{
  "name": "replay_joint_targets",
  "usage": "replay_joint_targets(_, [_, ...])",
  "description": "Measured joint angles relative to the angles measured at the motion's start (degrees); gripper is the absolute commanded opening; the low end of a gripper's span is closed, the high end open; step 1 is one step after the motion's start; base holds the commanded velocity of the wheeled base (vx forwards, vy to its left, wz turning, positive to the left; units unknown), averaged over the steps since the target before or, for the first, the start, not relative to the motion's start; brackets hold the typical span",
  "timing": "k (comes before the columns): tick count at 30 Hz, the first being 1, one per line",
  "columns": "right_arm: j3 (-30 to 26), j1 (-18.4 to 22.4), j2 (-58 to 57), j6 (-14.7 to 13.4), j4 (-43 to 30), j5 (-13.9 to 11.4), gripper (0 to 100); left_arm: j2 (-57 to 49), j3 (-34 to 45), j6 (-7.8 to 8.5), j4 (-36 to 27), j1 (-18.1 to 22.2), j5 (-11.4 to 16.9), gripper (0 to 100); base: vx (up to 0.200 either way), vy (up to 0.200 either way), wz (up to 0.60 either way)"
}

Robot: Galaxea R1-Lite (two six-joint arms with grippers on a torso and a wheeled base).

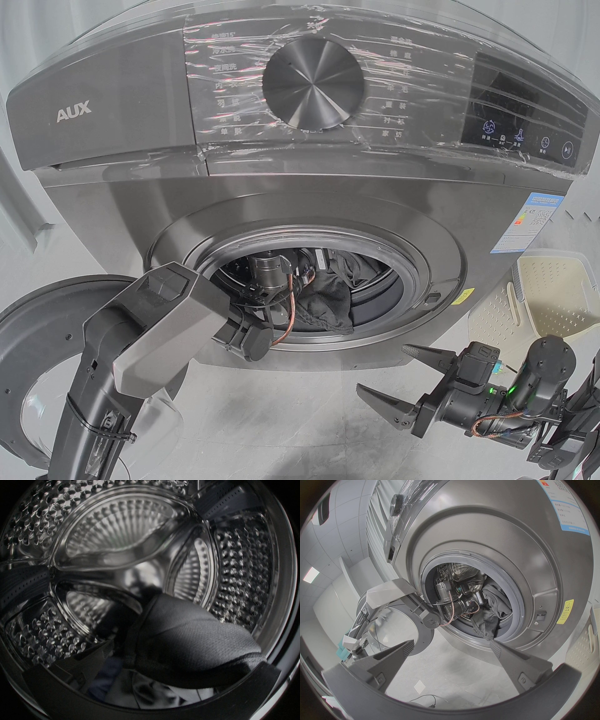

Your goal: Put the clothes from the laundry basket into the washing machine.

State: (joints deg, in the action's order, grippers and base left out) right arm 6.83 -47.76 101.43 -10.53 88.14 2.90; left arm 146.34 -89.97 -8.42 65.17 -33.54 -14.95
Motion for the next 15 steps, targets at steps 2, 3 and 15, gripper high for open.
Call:
replay_joint_targets(2, [0.00,0.05,0.00,0.02,0.00,-0.01,100,-1.18,2.46,-0.09,-1.12,-0.66,0.00,100,0.000,0.000,0.00])
replay_joint_targets(3, [0.02,0.05,0.00,0.02,0.00,0.00,100,-1.85,3.75,-0.11,-1.84,-1.00,0.06,100,0.000,0.000,0.00])
replay_joint_targets(15, [0.04,-0.02,0.00,0.09,0.00,-0.06,100,-7.80,19.41,-0.06,-8.87,-4.14,6.52,100,0.000,0.000,0.00])
